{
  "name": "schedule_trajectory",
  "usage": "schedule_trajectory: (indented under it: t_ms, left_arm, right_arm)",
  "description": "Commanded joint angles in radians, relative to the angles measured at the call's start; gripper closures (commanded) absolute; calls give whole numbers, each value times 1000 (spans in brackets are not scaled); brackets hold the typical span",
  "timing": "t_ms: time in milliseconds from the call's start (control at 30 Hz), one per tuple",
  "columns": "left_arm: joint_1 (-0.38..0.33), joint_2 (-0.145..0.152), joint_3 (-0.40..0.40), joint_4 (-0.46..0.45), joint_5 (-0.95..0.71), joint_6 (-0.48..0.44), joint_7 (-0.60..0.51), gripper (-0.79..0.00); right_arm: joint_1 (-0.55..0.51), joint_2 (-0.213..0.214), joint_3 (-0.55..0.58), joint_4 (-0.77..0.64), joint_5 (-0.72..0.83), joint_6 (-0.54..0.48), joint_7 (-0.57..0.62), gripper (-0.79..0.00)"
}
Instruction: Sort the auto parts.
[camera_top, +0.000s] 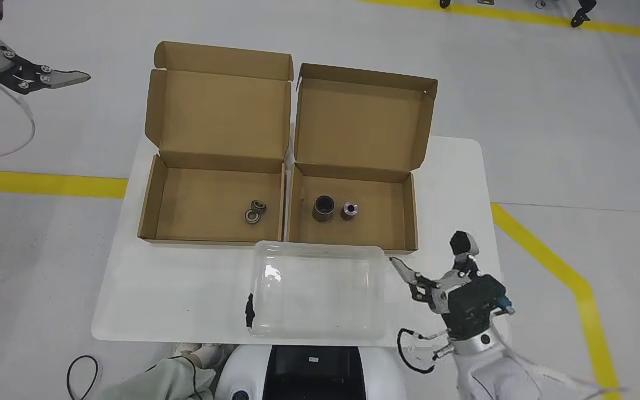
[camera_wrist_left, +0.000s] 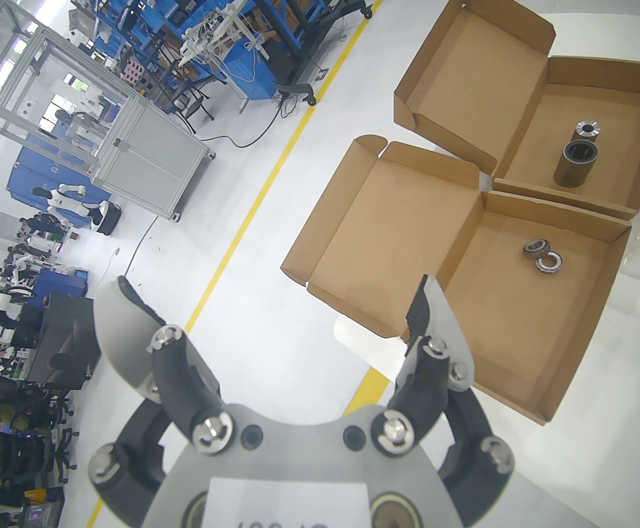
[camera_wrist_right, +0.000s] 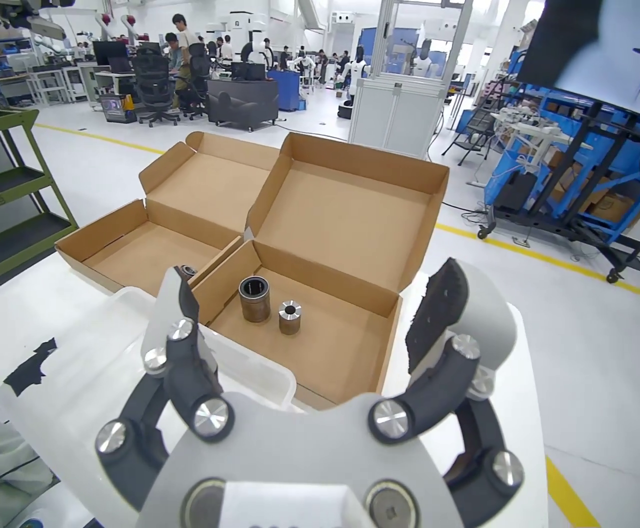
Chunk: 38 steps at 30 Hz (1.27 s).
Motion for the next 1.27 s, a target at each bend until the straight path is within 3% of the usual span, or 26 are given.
schedule_trajectory:
  t_ms: [0,467,1233]
  left_arm:
    - [0,0,0,0,0,0,0,-785]
    - [0,0,0,0,0,0,0,-785]
    - [0,0,0,0,0,0,0,-785]
  right_arm:
    - [-29,2,11,-8,-1,9,-13,-785]
    - [-153,9,31,-64,-36,88,-48,-785]
    - [-157,11,24,-67,-39,93,-55,-785]
